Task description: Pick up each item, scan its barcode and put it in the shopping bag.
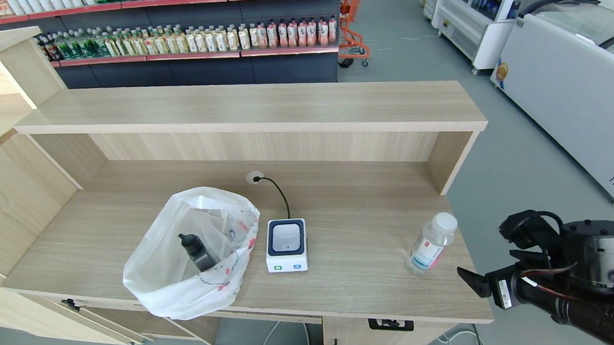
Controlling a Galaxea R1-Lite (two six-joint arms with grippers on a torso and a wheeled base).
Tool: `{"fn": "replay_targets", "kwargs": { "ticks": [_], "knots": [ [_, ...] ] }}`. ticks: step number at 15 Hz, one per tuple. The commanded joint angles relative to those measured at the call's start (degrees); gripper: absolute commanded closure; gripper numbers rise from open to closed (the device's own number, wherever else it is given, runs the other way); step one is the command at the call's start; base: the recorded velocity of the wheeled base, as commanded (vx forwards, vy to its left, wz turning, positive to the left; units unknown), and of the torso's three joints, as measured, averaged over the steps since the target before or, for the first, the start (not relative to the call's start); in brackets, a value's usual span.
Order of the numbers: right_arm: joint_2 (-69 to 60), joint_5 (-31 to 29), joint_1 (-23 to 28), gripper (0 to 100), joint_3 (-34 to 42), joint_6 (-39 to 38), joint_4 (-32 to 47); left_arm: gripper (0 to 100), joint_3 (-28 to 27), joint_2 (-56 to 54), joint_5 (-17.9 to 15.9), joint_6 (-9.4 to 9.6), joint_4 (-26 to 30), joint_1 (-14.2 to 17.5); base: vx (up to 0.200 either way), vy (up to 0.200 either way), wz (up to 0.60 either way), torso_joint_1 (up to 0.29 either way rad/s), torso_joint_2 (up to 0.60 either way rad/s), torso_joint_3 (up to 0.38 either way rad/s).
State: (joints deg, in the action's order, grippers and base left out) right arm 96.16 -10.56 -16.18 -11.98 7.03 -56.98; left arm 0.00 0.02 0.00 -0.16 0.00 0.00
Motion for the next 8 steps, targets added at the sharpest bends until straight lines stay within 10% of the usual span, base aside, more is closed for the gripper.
{"fn": "replay_targets", "kwargs": {
  "ticks": [1, 8],
  "knots": [
    [3.95, 0.01, -0.08, 0, 0.29, 0.09, -1.03, 0, 0.0, -0.02, 0.0, -0.02, 0.0, 0.0, 0.0, 0.0, 0.0, 0.0, 0.0, 0.0],
    [11.77, 0.36, -0.35, 0, 0.56, 1.4, -11.84, 0, 0.0, -0.02, 0.0, -0.02, 0.0, 0.0, 0.0, 0.0, 0.0, 0.0, 0.0, 0.0]
  ]
}}
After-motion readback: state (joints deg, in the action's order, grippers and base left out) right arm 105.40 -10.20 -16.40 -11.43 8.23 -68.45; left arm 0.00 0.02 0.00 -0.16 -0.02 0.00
